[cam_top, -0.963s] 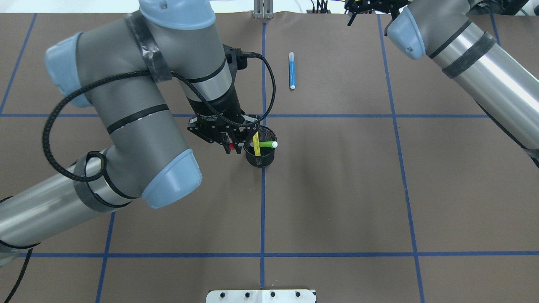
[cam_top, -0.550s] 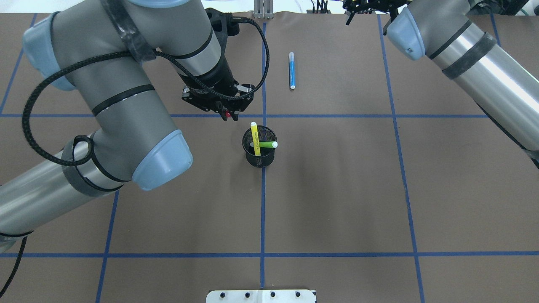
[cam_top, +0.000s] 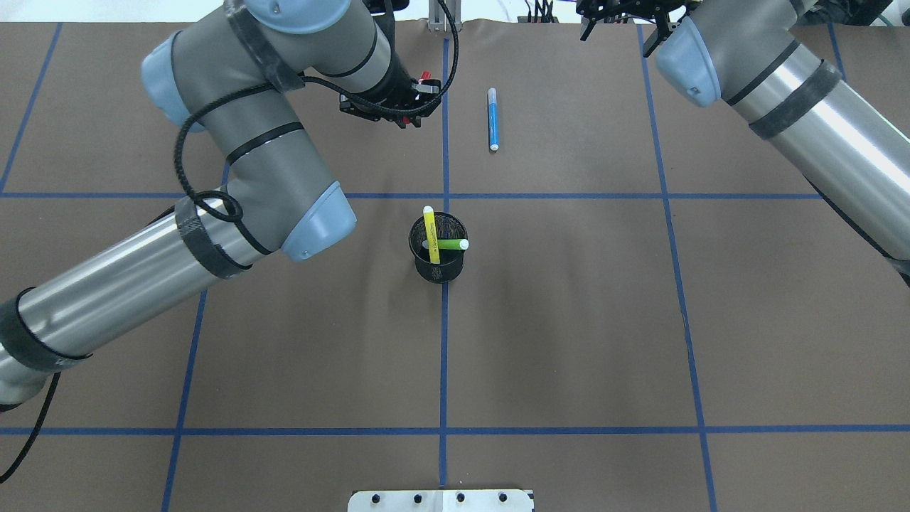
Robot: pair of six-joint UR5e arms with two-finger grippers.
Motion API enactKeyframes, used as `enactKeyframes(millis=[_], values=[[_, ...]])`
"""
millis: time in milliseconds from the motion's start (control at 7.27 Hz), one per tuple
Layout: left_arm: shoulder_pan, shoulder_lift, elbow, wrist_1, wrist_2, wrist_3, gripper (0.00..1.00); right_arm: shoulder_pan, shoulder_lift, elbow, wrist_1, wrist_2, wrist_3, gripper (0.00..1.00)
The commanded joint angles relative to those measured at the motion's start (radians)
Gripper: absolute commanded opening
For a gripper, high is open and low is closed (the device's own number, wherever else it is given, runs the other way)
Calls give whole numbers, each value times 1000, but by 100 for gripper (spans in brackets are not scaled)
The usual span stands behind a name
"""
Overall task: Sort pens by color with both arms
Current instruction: 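Lift the red-capped marker out of the cup with the left gripper, then place the red-capped marker beside the blue highlighter and release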
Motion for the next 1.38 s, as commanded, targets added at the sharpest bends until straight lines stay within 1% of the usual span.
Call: enactKeyframes(millis=[0, 138, 275, 413, 550, 688, 825, 1100, 1238], values=[[12, -86, 165, -94, 146, -65, 0, -7, -21, 0, 54, -2, 4, 100], [58, -87, 213, -164, 259, -106, 0, -12, -21, -1, 54, -2, 6, 100], [101, -93, 294, -282, 388, -116, 0, -13, -20, -3, 54, -2, 4, 100], [116, -117, 371, -325, 432, -116, 0, -16, -20, -6, 54, -2, 6, 100], [126, -149, 441, -352, 446, -116, 0, -16, -20, -7, 56, -2, 6, 100], [139, -160, 504, -401, 490, -114, 0, -16, -20, -10, 56, -2, 4, 100], [147, -162, 531, -419, 509, -111, 0, -16, -20, -12, 56, -2, 4, 100], [155, -174, 577, -419, 509, -107, 0, -18, -16, -12, 56, -2, 4, 100], [158, -176, 583, -419, 509, -107, 0, -18, -16, -12, 54, -4, 4, 100]])
